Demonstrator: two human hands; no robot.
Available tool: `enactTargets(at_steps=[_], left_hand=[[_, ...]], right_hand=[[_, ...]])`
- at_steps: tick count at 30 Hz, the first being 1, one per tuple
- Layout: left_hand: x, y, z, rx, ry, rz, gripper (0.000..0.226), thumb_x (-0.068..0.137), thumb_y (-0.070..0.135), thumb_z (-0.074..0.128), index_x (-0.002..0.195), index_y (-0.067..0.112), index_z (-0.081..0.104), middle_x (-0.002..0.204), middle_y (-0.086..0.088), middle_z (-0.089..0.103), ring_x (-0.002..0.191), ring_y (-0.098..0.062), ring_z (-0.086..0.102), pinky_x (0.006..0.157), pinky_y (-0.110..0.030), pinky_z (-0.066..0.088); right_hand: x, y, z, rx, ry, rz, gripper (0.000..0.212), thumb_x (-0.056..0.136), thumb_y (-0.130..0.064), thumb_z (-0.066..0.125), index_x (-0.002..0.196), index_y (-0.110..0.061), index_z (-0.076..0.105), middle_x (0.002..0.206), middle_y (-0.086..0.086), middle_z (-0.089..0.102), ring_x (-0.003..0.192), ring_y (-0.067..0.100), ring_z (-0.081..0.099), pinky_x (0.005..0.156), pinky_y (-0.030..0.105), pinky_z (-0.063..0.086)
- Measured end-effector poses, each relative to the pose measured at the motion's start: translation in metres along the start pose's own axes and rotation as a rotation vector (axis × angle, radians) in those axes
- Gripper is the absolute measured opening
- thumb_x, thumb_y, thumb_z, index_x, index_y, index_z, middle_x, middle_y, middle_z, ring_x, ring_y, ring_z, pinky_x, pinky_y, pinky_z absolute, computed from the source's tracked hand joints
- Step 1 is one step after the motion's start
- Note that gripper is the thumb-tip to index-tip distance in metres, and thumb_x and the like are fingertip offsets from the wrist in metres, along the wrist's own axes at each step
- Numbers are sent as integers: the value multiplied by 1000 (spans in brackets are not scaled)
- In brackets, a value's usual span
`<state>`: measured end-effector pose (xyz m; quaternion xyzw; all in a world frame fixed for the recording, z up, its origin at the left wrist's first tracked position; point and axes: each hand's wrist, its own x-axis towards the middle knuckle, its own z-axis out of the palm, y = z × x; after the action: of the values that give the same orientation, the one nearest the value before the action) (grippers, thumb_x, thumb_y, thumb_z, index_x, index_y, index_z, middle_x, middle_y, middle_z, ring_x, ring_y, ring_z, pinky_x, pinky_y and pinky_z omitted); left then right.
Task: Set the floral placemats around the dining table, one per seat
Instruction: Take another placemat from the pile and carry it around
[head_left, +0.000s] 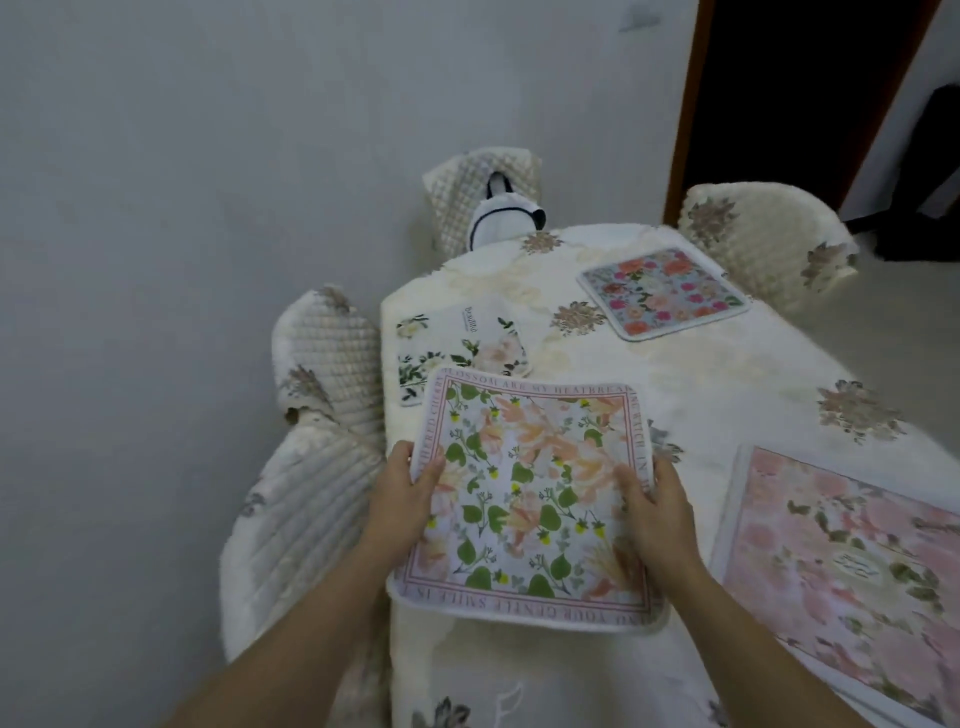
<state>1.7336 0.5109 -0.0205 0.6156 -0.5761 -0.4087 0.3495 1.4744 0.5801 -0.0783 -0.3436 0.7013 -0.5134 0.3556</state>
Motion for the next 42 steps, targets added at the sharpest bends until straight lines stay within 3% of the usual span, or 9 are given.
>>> enactTargets(at_steps=[7,12,18,20,23,26,31,34,42], left_hand=[[-54,-39,-131,-116,184,-107,18,98,32,57,113,21,57,102,3,74,81,-12,74,70,-35,61],[-116,-72,-216,-153,273,-179,15,99,32,54,105,17,55,94,-2,74,71,-14,74,57,-31,60],[-180,-120,-300,-145,365,-186,12,99,35,53,98,23,54,93,-1,74,72,-14,74,65,-41,62],[-198,-134,-320,-165,387,-204,13,99,35,52,99,22,54,93,-1,73,70,-13,74,61,-37,62],[-218,-151,-343,-163,420,-200,16,100,34,51,102,18,53,94,0,71,66,-6,72,50,-23,55],[-232,-161,-363,-191,423,-189,17,101,32,51,104,16,53,95,1,70,67,-6,72,50,-21,54],[-229,-170,-390,-190,430,-166,15,100,33,51,104,18,54,98,3,70,76,-9,71,55,-25,55],[-214,-176,-402,-175,423,-163,14,100,33,52,104,19,54,98,3,71,77,-10,72,60,-28,57],[-125,-187,-417,-166,348,-175,13,99,34,52,104,21,54,98,1,72,77,-13,74,69,-41,63]], right_hand=[[-54,-48,100,-69,-218,-94,22,96,-38,56,102,-17,52,94,-1,67,77,16,68,59,33,54],[-128,-71,161,-127,-313,-171,21,98,-34,56,103,-14,53,90,-1,66,74,11,64,54,27,45],[-211,-94,223,-222,-433,-260,21,95,-36,59,110,-23,52,97,-9,67,81,15,69,66,39,59],[-233,-101,240,-256,-450,-291,19,95,-35,59,106,-21,52,95,-8,66,81,16,69,65,41,59],[-263,-109,260,-269,-453,-326,17,96,-29,59,105,-16,52,90,-11,60,81,12,64,59,29,50],[-285,-111,273,-272,-456,-329,15,97,-28,57,106,-18,51,89,-12,59,78,8,62,55,23,44],[-298,-112,297,-259,-463,-283,14,98,-30,56,107,-22,51,97,-6,66,81,13,67,58,26,49],[-297,-116,311,-243,-454,-275,13,98,-28,56,108,-21,51,96,-9,64,80,8,65,57,23,47],[-239,-116,363,-210,-397,-254,15,98,-29,55,110,-21,51,97,-9,64,82,10,65,58,27,48]])
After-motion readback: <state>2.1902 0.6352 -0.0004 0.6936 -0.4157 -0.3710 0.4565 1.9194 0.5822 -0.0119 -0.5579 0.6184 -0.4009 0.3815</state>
